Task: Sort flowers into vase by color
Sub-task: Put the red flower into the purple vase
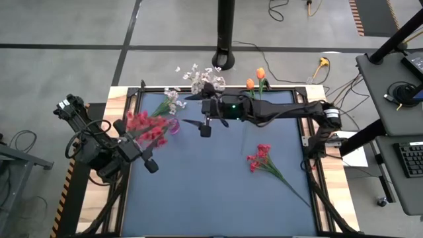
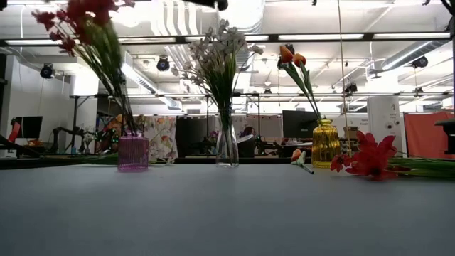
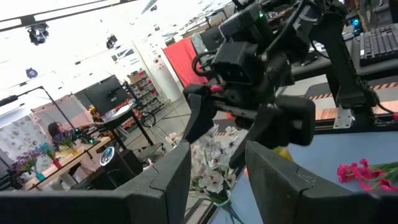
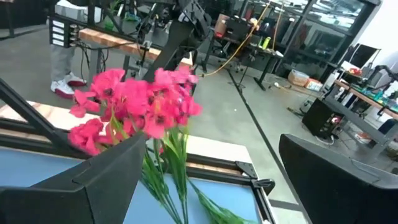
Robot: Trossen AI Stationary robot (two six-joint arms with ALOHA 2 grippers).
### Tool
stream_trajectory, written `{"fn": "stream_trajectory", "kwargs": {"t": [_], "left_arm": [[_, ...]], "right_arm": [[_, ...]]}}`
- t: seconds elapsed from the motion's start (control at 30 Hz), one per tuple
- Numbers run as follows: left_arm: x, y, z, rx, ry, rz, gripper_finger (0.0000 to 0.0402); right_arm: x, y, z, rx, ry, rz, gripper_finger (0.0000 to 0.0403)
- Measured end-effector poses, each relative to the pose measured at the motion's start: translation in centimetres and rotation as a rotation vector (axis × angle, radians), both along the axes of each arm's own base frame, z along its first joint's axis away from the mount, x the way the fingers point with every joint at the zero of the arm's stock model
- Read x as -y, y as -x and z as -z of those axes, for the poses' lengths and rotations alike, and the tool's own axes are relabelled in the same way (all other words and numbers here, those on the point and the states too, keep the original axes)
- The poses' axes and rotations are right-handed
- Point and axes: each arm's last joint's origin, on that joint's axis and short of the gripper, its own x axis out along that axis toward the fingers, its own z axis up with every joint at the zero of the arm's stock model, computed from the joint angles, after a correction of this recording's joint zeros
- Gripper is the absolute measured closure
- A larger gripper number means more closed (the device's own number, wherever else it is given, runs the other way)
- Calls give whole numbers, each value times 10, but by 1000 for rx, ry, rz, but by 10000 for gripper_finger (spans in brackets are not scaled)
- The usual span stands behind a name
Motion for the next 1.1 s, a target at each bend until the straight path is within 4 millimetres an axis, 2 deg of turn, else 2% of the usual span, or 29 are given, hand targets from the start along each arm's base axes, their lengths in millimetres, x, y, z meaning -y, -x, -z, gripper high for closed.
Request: {"fn": "stream_trajectory", "kwargs": {"t": [0.13,0.3,0.47,0.73,1.1], "left_arm": [[1,-1,-1,14,-11,40,264],[4,-3,-7,47,-11,93,264],[17,-15,-12,18,-47,92,264],[52,-46,-14,-37,-98,82,264],[81,-72,-26,-24,-120,141,264]], "right_arm": [[-5,11,-11,-14,-1,-6,39],[-14,38,-32,-49,-27,14,39],[-30,64,-42,-149,-116,-5,39],[-59,95,-35,-387,-283,-22,39],[-89,118,-10,-701,-404,28,39]]}}
